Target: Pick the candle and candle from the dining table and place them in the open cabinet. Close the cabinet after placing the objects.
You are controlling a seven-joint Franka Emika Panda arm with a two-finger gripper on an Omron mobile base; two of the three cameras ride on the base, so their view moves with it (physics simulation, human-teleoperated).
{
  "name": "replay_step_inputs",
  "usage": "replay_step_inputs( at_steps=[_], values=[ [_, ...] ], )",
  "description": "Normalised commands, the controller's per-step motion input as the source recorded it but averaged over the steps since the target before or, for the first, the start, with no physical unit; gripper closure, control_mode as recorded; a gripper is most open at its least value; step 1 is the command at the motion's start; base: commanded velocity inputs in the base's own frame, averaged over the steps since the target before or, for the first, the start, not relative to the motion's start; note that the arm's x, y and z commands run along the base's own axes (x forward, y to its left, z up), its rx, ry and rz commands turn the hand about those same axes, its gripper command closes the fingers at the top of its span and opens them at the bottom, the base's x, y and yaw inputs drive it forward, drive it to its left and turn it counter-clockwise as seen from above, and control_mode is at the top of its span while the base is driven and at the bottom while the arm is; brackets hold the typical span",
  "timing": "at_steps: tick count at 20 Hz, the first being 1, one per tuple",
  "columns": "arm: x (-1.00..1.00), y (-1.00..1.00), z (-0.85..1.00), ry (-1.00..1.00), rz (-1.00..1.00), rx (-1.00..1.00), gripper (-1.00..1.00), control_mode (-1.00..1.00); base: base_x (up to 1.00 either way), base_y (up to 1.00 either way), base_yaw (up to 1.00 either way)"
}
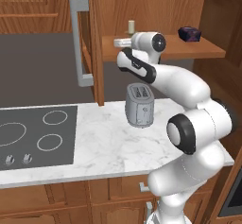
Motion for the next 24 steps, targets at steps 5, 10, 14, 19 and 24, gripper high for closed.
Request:
replay_step_inputs(
  at_steps=[5,10,14,19,24],
  values=[
    [0.03,0.01,-0.38,0.0,0.0,0.0,1.0,-1.0,0.0,0.0,0.0],
    [0.16,0.0,-0.12,0.0,0.0,0.0,-1.0,-1.0,0.0,0.0,0.0],
    [0.1,0.0,0.0,0.0,0.0,0.0,-1.0,-1.0,0.0,0.0,0.0],
    [0.02,0.0,0.0,0.0,0.0,0.0,-1.0,-1.0,0.0,0.0,0.0],
    [-0.11,0.0,0.06,0.0,0.0,0.0,-1.0,-1.0,0.0,0.0,0.0]
  ],
)
